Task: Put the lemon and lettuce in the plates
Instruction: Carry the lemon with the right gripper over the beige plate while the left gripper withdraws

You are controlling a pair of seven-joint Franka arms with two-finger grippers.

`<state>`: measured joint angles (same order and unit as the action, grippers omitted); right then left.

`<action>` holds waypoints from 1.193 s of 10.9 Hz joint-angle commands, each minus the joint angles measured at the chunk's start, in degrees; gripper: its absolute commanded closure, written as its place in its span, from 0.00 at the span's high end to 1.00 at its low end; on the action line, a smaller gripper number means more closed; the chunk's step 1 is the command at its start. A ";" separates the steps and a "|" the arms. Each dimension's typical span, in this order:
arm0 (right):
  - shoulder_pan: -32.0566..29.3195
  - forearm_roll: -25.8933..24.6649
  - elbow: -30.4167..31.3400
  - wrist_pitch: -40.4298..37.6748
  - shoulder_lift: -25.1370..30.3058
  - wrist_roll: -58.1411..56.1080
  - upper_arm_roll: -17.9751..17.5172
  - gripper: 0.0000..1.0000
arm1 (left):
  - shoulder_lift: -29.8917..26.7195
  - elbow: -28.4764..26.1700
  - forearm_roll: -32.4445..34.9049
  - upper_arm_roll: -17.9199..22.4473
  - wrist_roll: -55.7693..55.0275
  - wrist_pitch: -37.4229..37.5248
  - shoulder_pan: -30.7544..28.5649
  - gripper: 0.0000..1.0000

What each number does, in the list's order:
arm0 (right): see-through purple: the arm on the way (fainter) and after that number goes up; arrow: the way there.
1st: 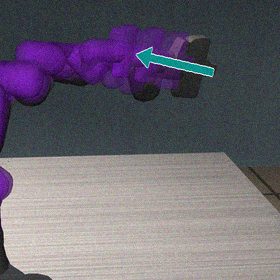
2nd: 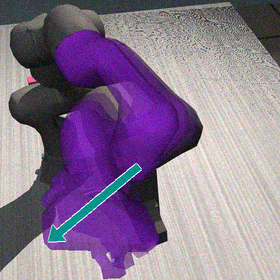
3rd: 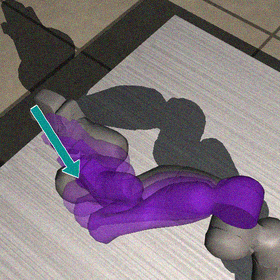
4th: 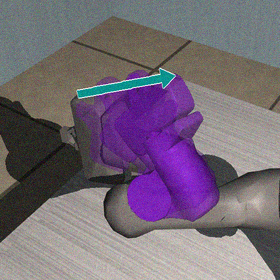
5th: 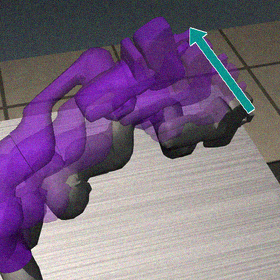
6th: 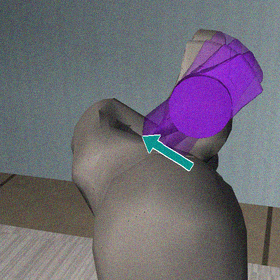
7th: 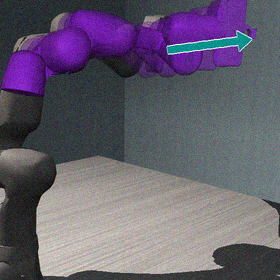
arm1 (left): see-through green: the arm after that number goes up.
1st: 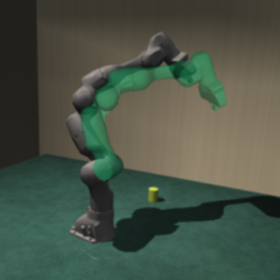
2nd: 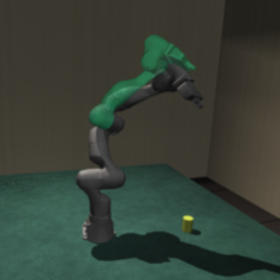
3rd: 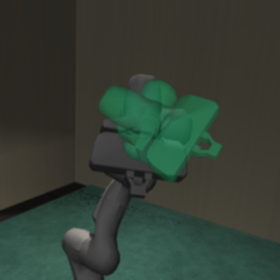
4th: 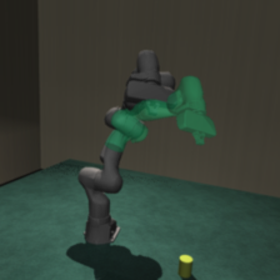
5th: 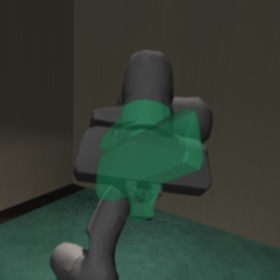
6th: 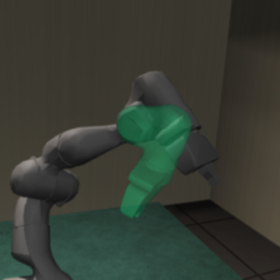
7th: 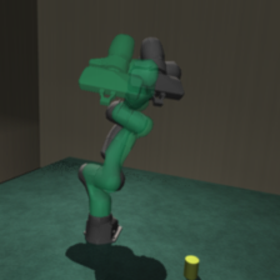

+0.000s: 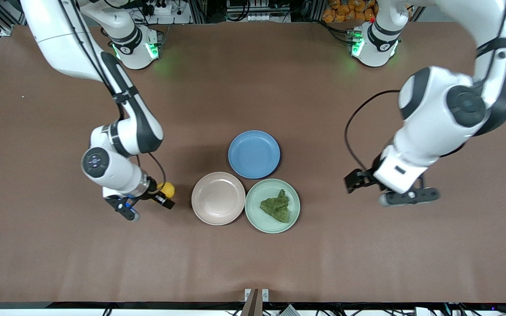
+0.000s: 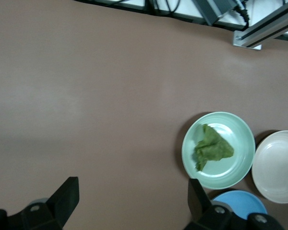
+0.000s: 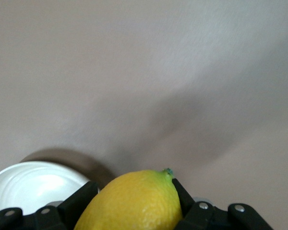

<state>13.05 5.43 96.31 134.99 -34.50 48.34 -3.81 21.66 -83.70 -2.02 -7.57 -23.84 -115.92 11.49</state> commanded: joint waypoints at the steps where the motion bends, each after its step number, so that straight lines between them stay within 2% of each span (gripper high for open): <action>1: 3.72 0.20 -4.01 -0.51 -2.76 6.05 0.21 0.46 | -6.09 -1.64 3.23 -0.25 1.42 7.53 -3.05 1.00; 3: 6.01 0.28 -6.39 -0.51 -4.95 7.20 0.21 0.46 | -8.38 -1.47 5.96 -0.17 1.42 11.40 -3.23 1.00; 6: 8.83 0.11 -9.28 -0.08 -6.45 8.61 0.21 0.46 | -11.89 -1.90 6.59 -0.34 3.26 15.27 -5.07 1.00; 8: 10.58 0.11 -11.57 3.51 -8.91 8.79 0.21 0.46 | -14.27 -2.78 7.29 -0.43 3.97 16.16 -7.17 1.00; 10: 12.34 -0.07 -11.76 7.82 -10.76 9.92 0.21 0.47 | -17.16 -5.58 7.29 -0.43 4.32 16.25 -7.62 1.00; 13: 12.87 -0.33 -11.85 9.42 -12.52 11.07 0.30 0.49 | -20.59 -9.44 7.20 -0.78 5.99 16.08 -9.20 1.00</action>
<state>25.51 5.42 86.65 143.83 -45.03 58.00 -3.83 5.62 -87.82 4.03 -7.54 -19.79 -99.69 3.95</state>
